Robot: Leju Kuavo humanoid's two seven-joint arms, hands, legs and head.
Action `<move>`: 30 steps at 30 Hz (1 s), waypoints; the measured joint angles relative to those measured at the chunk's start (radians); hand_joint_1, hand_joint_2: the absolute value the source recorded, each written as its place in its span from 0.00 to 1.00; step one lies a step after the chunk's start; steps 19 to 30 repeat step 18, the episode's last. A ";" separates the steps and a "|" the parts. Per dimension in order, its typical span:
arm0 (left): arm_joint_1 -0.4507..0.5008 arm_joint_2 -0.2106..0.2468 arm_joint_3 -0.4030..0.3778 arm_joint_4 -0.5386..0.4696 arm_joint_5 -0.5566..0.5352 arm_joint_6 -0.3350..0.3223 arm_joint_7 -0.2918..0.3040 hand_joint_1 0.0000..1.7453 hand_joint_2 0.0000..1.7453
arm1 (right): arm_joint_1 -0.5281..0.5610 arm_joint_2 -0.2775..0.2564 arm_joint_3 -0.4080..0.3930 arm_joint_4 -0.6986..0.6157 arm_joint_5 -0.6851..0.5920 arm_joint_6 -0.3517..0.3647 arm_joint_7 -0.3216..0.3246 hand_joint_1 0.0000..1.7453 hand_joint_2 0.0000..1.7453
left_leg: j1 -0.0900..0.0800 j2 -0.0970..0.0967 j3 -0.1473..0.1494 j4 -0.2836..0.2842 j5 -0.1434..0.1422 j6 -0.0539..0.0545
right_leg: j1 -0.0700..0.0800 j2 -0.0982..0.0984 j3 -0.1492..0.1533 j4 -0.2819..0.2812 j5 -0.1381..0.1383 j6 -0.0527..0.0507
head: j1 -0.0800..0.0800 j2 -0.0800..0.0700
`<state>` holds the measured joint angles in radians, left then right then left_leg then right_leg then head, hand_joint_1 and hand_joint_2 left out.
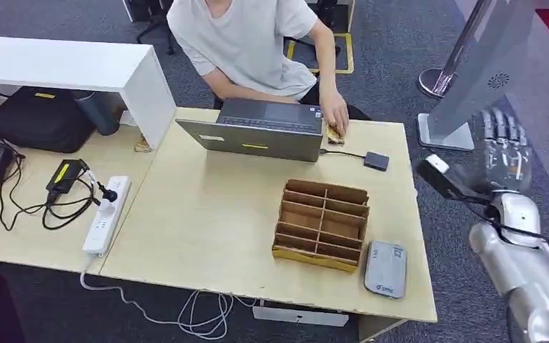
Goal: Pass the card to the sensor for recognition and then transmit it.
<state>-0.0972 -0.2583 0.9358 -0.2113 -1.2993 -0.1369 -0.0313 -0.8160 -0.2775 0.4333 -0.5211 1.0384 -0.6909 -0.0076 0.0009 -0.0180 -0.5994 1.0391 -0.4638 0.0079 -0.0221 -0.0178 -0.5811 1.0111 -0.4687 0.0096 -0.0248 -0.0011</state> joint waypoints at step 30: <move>0.015 -0.004 0.059 0.000 0.066 0.043 -0.007 0.00 1.00 | 0.551 -0.422 -0.523 0.113 -0.055 0.000 0.041 0.00 1.00 | -0.002 0.001 0.000 -0.002 -0.006 0.006 | 0.000 -0.001 0.000 -0.001 -0.005 0.002 | -0.002 0.000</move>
